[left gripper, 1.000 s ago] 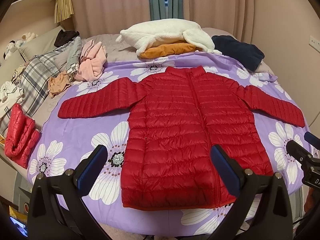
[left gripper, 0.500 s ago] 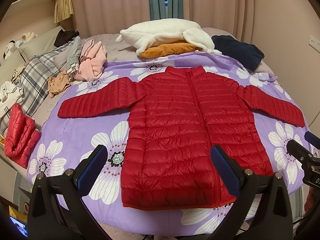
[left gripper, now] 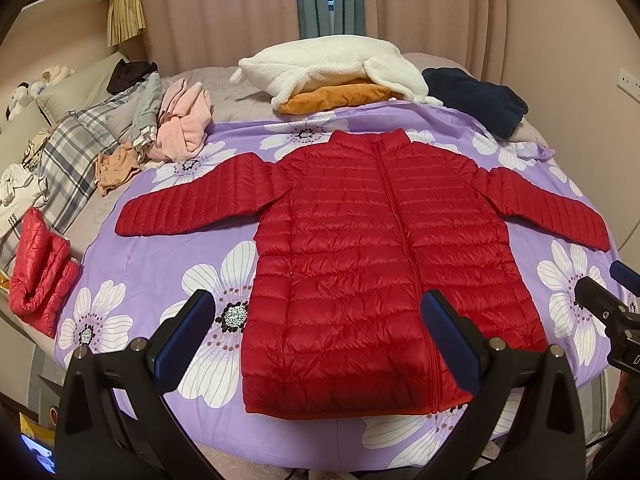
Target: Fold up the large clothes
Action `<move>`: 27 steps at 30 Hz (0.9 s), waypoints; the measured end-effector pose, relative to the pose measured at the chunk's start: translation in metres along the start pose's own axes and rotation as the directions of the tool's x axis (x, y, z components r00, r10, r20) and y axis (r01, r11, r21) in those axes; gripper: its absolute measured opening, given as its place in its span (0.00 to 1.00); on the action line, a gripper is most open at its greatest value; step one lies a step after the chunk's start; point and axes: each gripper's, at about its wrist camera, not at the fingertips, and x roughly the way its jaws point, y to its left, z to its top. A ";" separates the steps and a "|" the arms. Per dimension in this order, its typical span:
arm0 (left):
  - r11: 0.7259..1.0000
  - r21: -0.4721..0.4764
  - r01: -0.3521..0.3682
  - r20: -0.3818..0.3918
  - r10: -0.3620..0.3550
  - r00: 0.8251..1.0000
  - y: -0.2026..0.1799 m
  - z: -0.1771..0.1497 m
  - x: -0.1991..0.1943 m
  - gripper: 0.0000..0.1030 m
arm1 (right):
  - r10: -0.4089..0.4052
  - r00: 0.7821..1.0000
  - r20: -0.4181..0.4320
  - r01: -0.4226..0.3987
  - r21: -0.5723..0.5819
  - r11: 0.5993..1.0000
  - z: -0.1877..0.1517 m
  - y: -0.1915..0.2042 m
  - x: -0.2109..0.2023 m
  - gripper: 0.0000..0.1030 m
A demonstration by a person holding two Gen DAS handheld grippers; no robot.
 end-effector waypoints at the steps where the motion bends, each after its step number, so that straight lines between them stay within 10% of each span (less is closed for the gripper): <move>1: 1.000 0.000 0.000 0.000 0.000 1.000 0.000 0.000 0.000 1.00 | 0.000 1.000 0.001 0.000 0.000 1.000 0.000 0.000 0.000 1.00; 27: 1.000 0.001 -0.002 -0.002 0.002 1.000 -0.001 0.001 0.000 1.00 | 0.002 1.000 0.001 -0.002 0.004 1.000 0.000 -0.001 -0.001 1.00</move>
